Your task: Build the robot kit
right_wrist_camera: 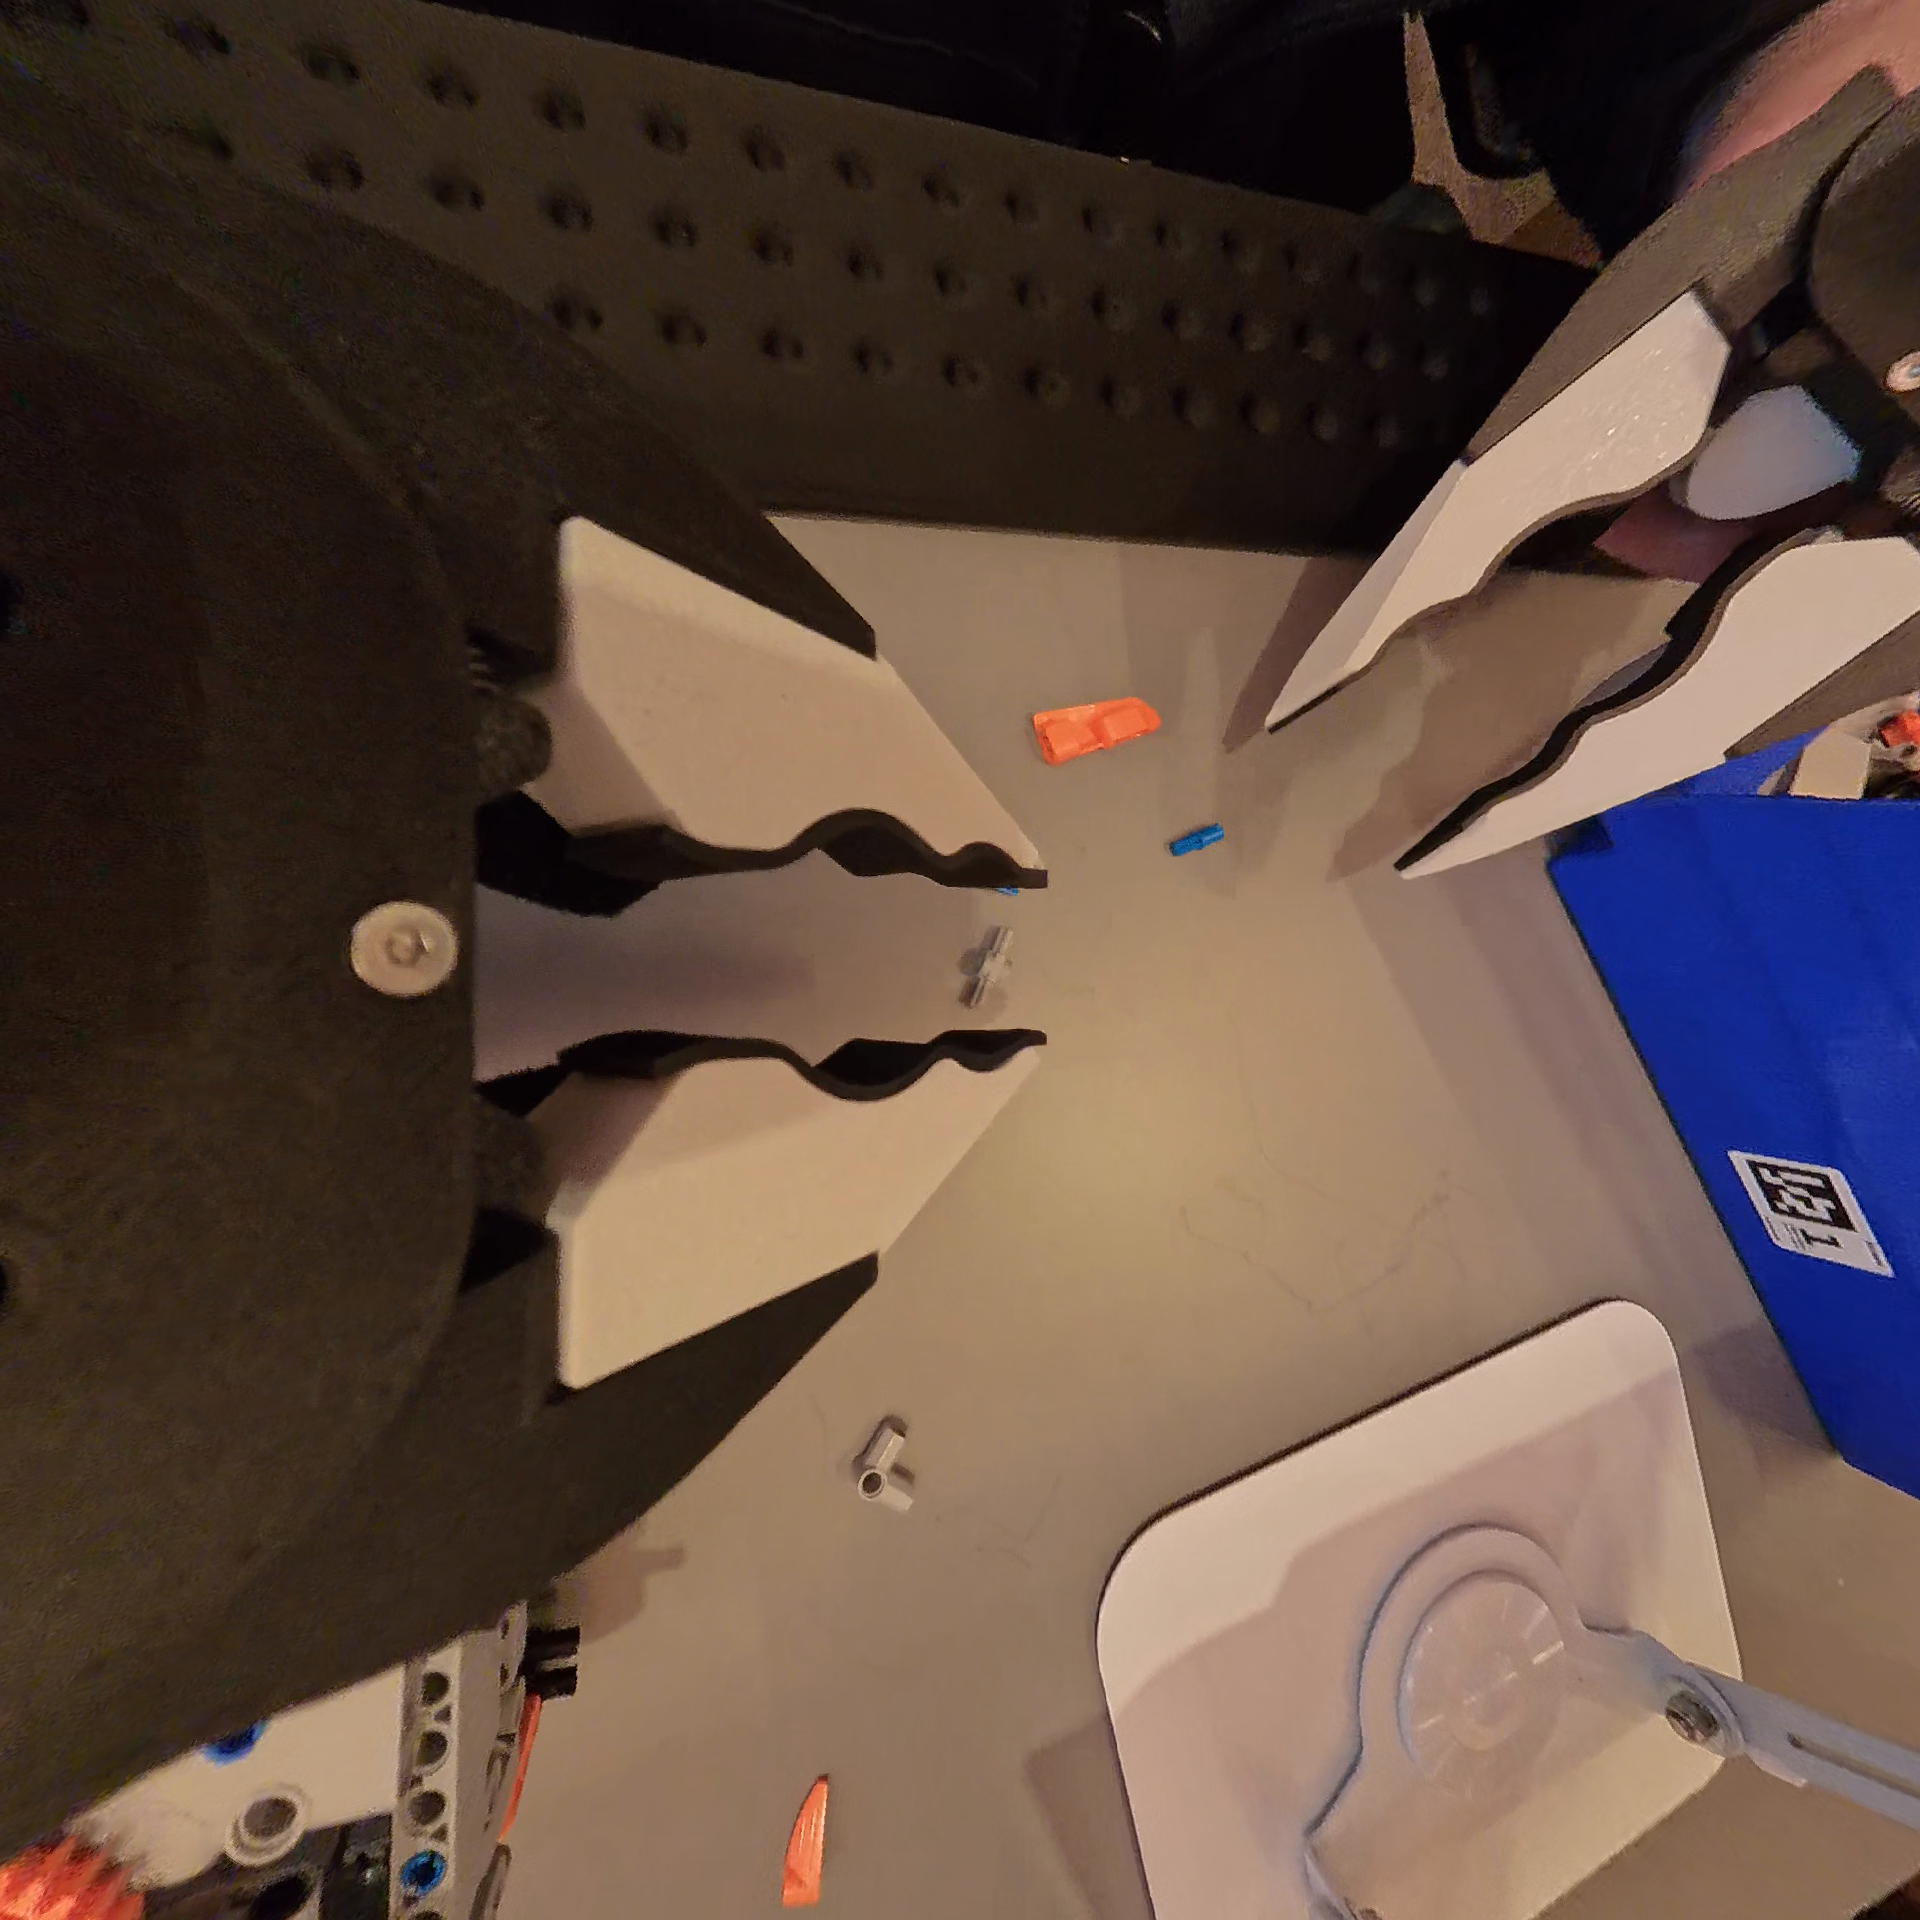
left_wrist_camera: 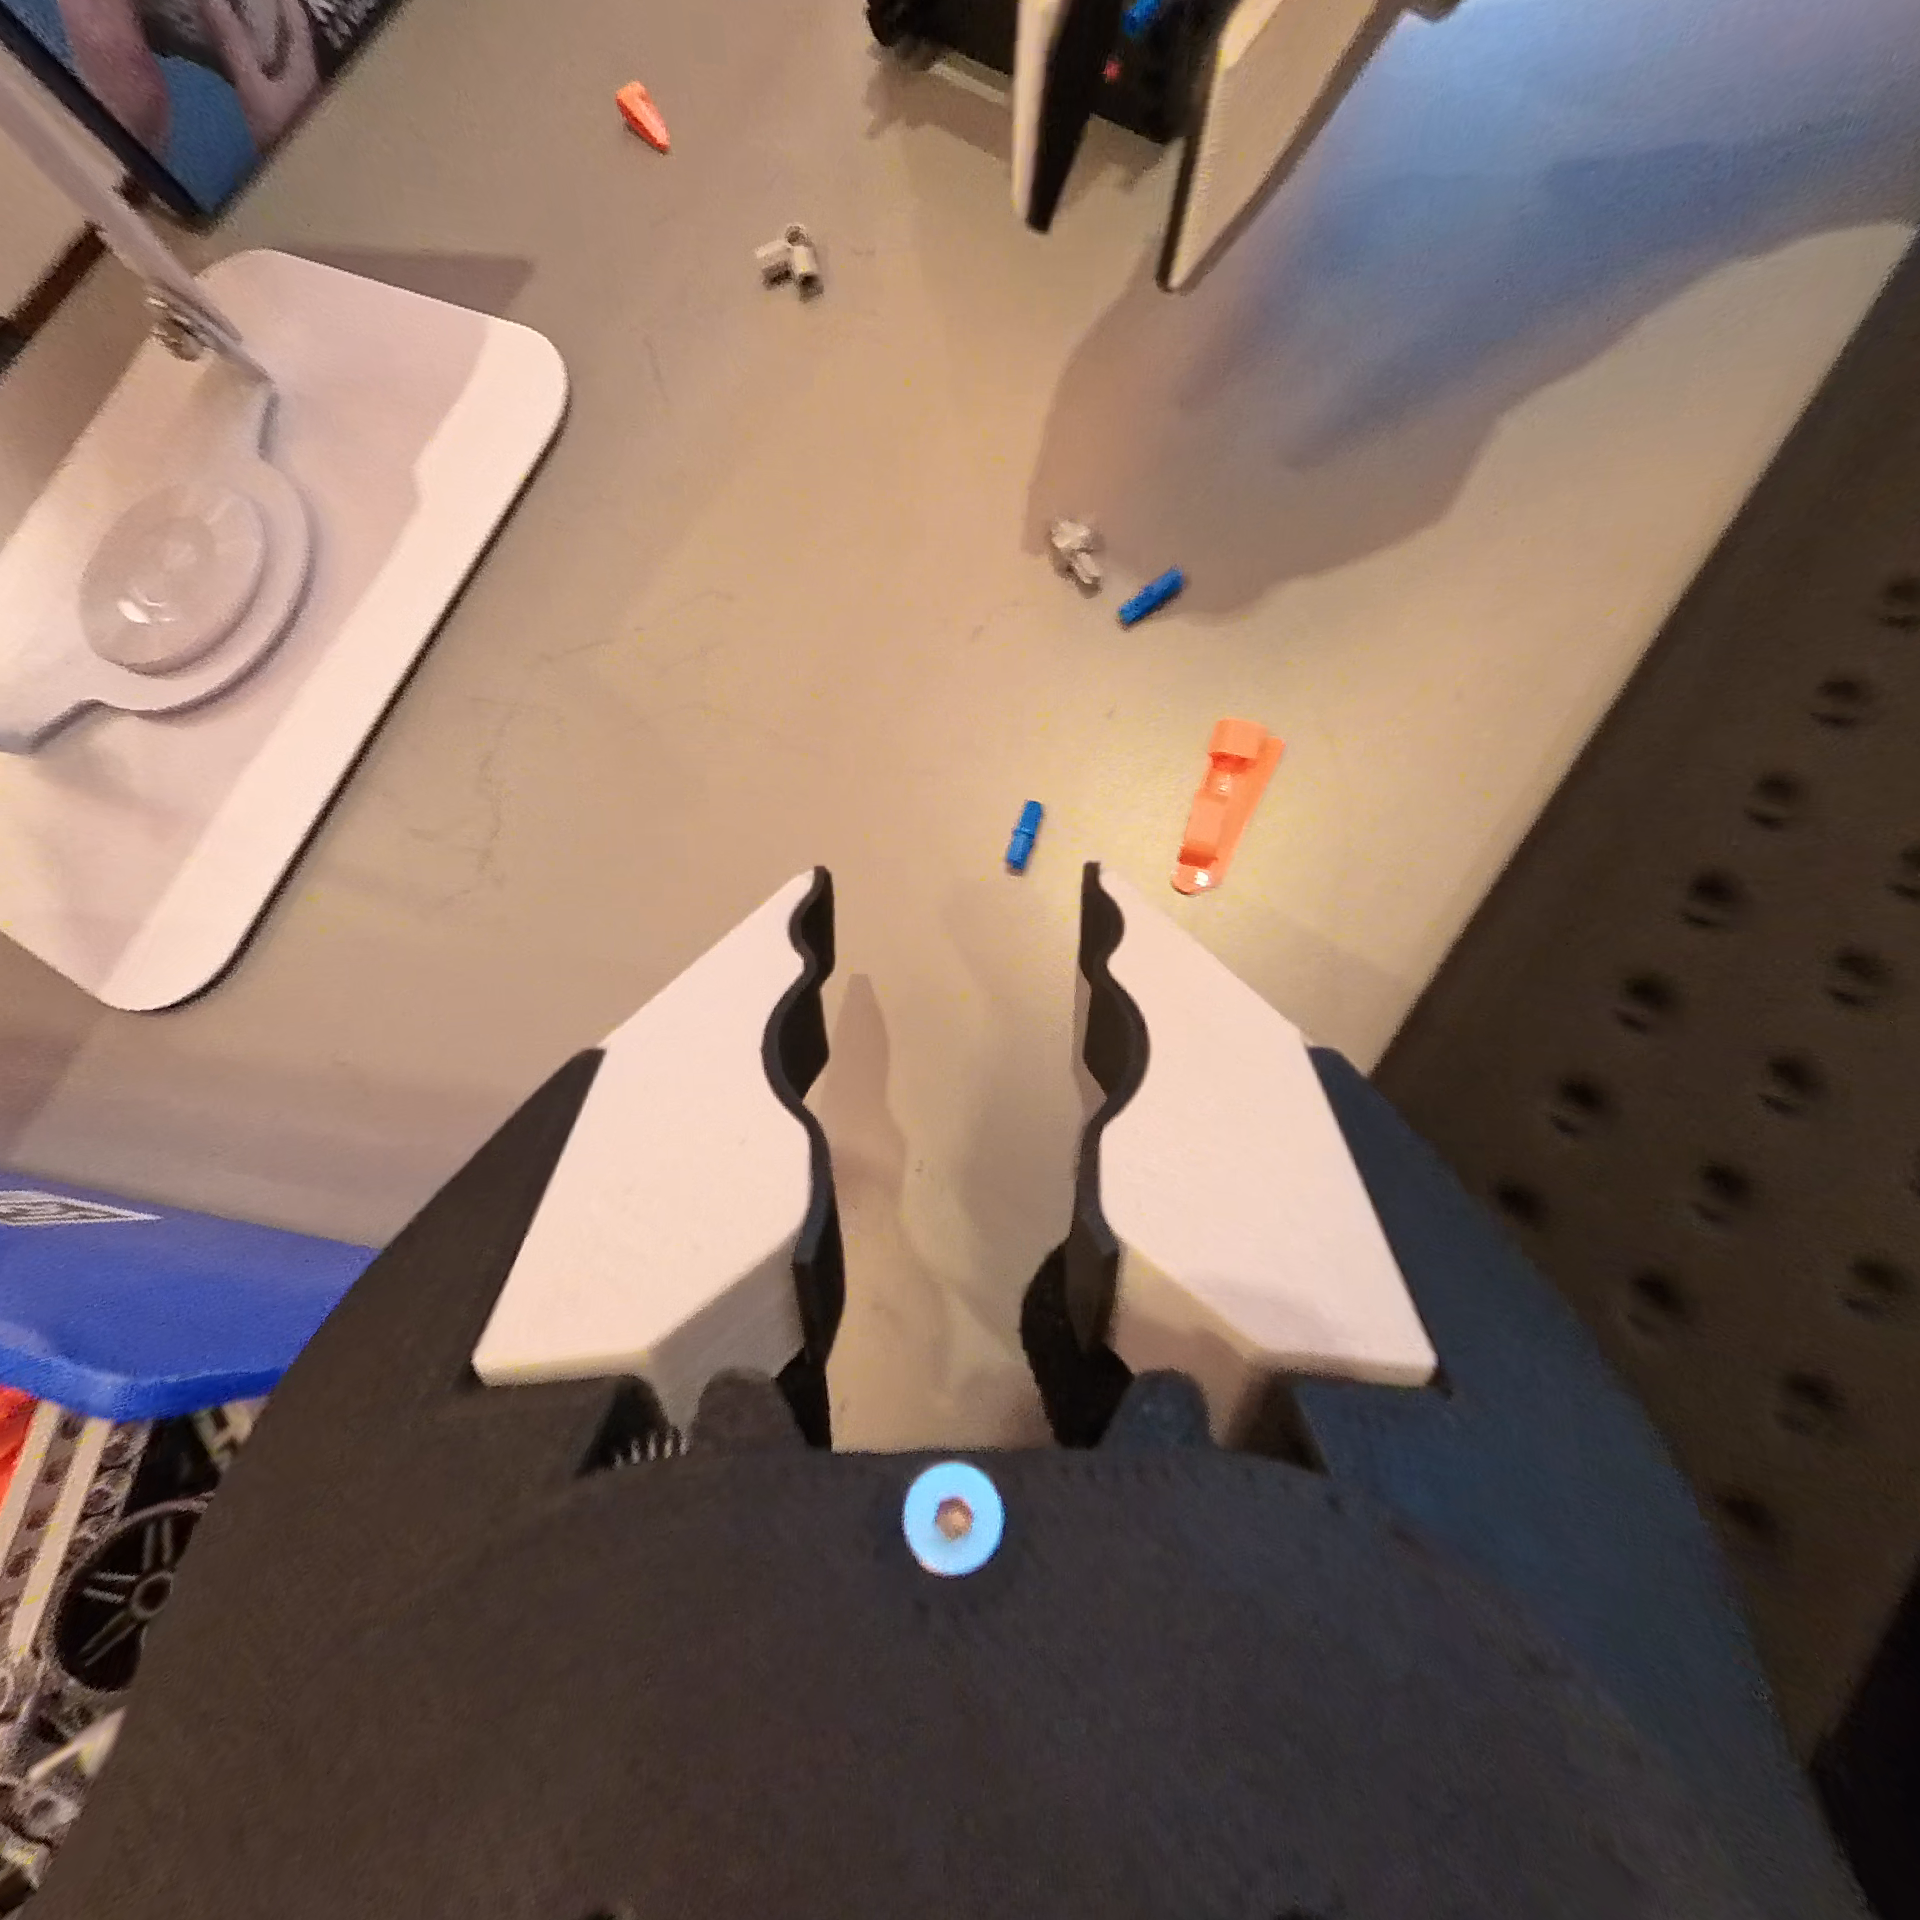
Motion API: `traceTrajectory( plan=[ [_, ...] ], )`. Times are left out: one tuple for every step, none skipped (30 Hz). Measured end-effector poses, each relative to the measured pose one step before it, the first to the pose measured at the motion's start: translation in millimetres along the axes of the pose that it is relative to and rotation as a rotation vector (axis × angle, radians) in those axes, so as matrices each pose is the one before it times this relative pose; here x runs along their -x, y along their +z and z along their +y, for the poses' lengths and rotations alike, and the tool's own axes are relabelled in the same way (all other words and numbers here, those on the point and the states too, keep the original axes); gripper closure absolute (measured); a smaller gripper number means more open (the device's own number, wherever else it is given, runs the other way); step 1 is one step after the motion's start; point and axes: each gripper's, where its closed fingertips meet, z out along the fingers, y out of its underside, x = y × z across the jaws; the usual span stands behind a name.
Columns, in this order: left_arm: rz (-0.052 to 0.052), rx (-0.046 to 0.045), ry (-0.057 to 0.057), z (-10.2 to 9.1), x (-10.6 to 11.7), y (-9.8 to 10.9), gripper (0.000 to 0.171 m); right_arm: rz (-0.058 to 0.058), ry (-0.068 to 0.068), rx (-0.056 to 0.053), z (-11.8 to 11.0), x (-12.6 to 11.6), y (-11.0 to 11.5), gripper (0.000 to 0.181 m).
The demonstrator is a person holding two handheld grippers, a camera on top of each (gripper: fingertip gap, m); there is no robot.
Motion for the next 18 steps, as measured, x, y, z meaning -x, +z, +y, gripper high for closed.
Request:
traceTrajectory(
  plan=[
    [0.0181, 0.01301, 0.0015, 2.10, -3.31, -1.75, 0.127, -0.0066, -0.0022, 0.0085, 1.06, 1.35, 0.85, 0.157],
    [0.0107, 0.01657, 0.0083, 2.63, -2.96, -1.00, 0.127, -0.0114, -0.0028, 0.0046, 0.24, 2.48, 1.01, 0.157],
    [0.0074, 0.01227, 0.0122, 2.24, -2.94, -0.34, 0.127, -0.0196, -0.0030, 0.0018, -0.63, 4.22, 1.49, 0.156],
    [0.0094, 0.00674, 0.0057, 1.00, -3.13, 0.46, 0.127, -0.0272, -0.0029, 0.0012, -0.87, 5.66, 2.06, 0.156],
    [0.0223, 0.00524, 0.0027, 0.48, -5.26, 1.19, 0.128, -0.0327, -0.0019, 0.0045, -0.34, 6.57, 3.18, 0.156],
    [0.0189, 0.00603, 0.0076, 0.31, -4.95, 1.86, 0.129, -0.0189, -0.0059, 0.0092, 0.31, 4.70, 3.95, 0.156],
    [0.0000, 0.00183, 0.0101, -0.63, -2.13, 2.21, 0.132, -0.0140, -0.0099, 0.0157, 1.15, 4.27, 4.72, 0.156],
    [0.0109, 0.00270, 0.0098, -1.27, -3.41, 2.68, 0.135, -0.0189, -0.0093, 0.0183, 1.41, 4.87, 4.98, 0.156],
    [0.0194, 0.00343, 0.0100, -2.32, -4.75, 2.75, 0.135, -0.0141, -0.0092, 0.0148, 0.93, 3.94, 4.78, 0.156],
    [0.0158, 0.00391, 0.0133, -2.63, -4.49, 3.08, 0.137, -0.0100, -0.0077, 0.0133, 0.73, 3.11, 4.15, 0.156],
    [0.0214, 0.00933, 0.0150, -1.58, -5.28, 3.83, 0.139, -0.0078, -0.0051, 0.0109, 0.40, 2.35, 3.56, 0.156],
    [0.0210, 0.01231, 0.0119, -0.95, -4.88, 4.51, 0.140, -0.0093, -0.0023, 0.0076, 0.28, 2.19, 3.01, 0.156],
    [0.0196, 0.01071, 0.0037, -0.60, -3.96, 4.80, 0.140, -0.0064, -0.0014, 0.0061, 0.41, 1.48, 2.41, 0.156],
    [0.0138, 0.02099, -0.0034, 1.49, -2.22, 4.70, 0.140, -0.0032, -0.0023, 0.0053, 0.54, 0.90, 1.78, 0.156],
    [0.0228, -0.01247, -0.0045, -3.51, -3.54, 1.46, 0.144, -0.0011, -0.0021, 0.0031, 0.44, 0.46, 0.98, 0.156],
    [0.0087, 0.00483, 0.0026, -0.31, -1.86, 1.55, 0.147, -0.0001, 0.0008, 0.0000, 0.14, 0.00, 0.28, 0.156],
    [0.0018, -0.00183, 0.0056, -0.67, -0.91, 0.59, 0.156, 0.0003, 0.0032, -0.0026, -0.16, -0.39, -0.54, 0.156],
    [0.0009, 0.00154, 0.0018, 0.03, -0.38, 0.24, 0.161, 0.0008, 0.0036, -0.0052, -0.46, -0.61, -1.02, 0.156]
  ],
)
